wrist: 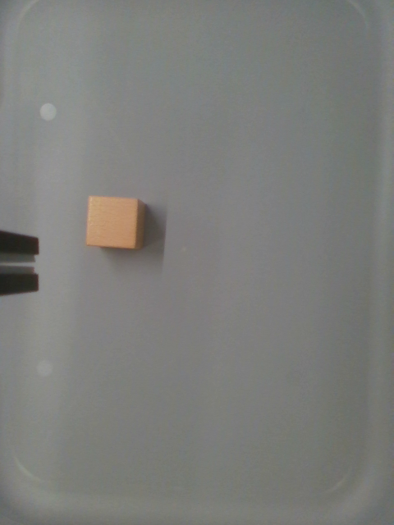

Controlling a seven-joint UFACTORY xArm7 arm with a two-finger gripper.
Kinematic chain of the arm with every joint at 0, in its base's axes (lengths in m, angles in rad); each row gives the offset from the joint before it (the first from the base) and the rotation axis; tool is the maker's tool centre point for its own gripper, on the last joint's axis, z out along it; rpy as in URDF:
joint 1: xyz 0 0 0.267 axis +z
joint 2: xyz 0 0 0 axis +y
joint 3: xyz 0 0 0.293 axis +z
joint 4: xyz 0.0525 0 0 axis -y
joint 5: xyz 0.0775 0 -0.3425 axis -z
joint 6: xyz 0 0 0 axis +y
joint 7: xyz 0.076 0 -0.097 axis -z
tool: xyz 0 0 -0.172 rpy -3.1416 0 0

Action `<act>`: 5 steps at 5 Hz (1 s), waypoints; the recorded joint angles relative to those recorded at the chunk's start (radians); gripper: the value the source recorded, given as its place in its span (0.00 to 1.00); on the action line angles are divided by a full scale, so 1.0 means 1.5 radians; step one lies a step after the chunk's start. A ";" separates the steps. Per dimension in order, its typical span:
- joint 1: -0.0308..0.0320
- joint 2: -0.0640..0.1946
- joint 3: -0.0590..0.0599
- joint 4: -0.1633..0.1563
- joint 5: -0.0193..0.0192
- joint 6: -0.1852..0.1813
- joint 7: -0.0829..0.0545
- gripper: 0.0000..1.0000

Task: Push wooden cube

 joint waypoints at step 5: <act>0.0014 -0.001 0.002 -0.037 -0.0028 -0.036 0.008 0.00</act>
